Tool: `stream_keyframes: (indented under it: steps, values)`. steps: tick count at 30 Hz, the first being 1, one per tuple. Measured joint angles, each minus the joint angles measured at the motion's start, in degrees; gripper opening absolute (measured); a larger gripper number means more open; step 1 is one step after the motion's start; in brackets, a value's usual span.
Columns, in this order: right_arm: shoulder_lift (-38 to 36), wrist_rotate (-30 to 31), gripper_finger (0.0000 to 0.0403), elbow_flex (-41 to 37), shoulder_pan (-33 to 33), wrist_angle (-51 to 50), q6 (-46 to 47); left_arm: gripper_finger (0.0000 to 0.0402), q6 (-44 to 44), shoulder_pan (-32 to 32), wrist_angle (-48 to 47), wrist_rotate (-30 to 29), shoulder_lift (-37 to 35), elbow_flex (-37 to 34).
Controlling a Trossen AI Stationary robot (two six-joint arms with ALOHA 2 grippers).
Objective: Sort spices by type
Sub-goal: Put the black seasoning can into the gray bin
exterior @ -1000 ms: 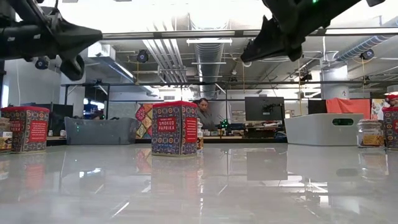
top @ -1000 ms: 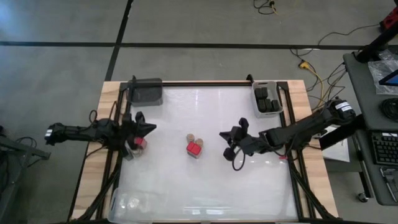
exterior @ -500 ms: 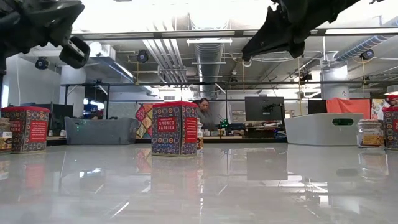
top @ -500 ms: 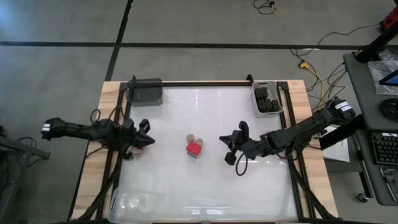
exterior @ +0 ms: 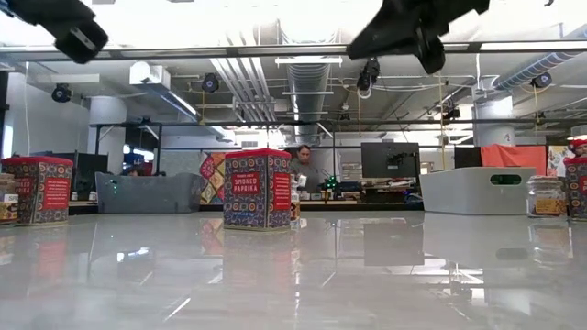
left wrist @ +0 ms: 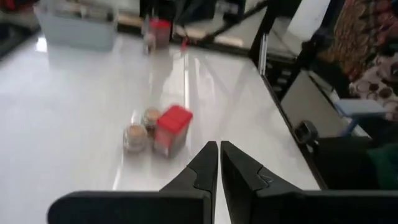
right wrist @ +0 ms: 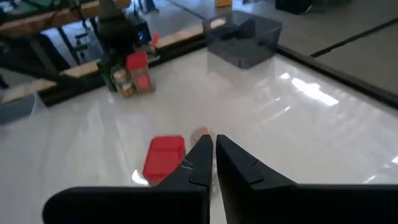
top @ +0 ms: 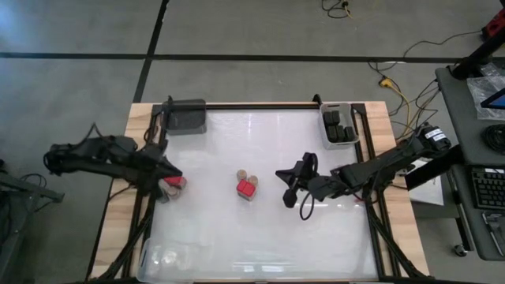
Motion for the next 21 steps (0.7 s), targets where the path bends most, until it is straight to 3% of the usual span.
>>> stream_keyframes:
  steps: [5,9,16,21]
  values:
    - [1.00,2.67,0.0013,1.82,0.00,1.05,-1.88,0.0004,-5.48,0.00,-15.89,1.70,4.66,8.91]
    - [3.06,5.18,0.0013,1.81,0.00,5.80,-4.56,0.0004,-12.09,-0.09,-23.43,3.02,8.28,12.06]
    - [7.85,5.30,0.0013,1.79,-0.04,13.40,-11.86,0.0008,-27.82,-0.15,-33.78,5.97,12.46,10.38]
    - [8.58,7.75,0.0013,1.77,-0.38,13.83,-15.16,0.0051,-34.80,-0.30,-34.61,11.36,15.09,8.47]
